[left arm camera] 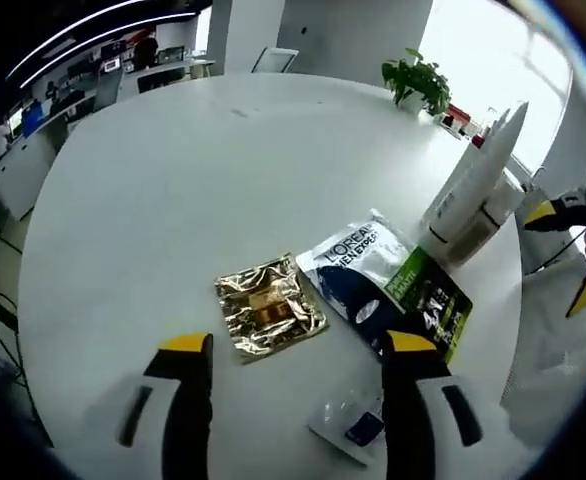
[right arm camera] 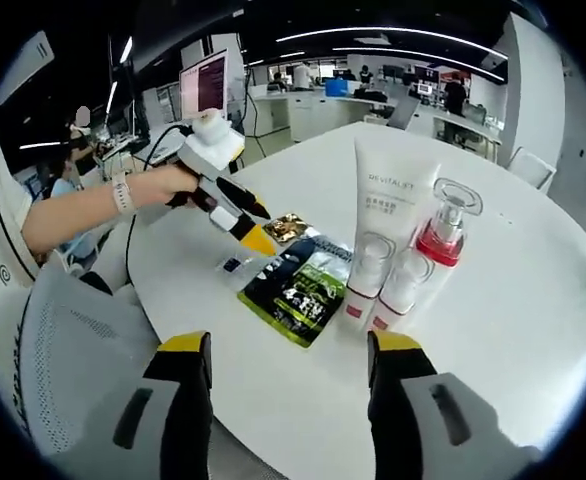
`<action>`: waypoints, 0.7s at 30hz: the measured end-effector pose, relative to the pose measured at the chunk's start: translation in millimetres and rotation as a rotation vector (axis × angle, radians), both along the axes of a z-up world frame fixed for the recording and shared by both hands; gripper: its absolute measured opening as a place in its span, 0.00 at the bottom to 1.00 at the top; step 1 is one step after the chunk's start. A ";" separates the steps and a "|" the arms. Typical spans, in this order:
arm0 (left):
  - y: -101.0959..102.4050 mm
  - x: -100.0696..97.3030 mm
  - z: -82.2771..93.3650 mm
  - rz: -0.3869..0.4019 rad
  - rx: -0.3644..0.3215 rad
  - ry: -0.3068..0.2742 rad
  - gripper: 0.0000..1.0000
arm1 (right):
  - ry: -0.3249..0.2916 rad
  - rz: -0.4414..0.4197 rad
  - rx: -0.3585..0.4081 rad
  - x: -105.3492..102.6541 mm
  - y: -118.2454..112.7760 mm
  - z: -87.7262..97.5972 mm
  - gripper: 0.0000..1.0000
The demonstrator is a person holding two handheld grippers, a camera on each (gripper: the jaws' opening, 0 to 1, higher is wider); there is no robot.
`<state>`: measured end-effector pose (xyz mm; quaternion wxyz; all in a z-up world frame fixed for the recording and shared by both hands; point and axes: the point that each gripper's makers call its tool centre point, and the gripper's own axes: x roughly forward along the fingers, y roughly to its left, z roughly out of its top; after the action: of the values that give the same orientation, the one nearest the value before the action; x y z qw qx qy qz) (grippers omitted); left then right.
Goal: Arrange the skincare products in the storage area until every visible bottle or jar stands upright without overlapping.
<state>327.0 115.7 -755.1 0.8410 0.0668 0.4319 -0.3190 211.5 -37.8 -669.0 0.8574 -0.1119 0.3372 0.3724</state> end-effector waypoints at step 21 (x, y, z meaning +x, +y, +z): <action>0.6 28.1 -4.7 0.007 0.128 -0.019 0.52 | 0.020 -0.006 -0.005 -3.9 -1.7 -3.7 0.62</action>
<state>355.1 116.3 -759.8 0.8402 0.1222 0.4436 -0.2870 207.7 -39.5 -672.7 0.8549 -0.1093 0.3469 0.3701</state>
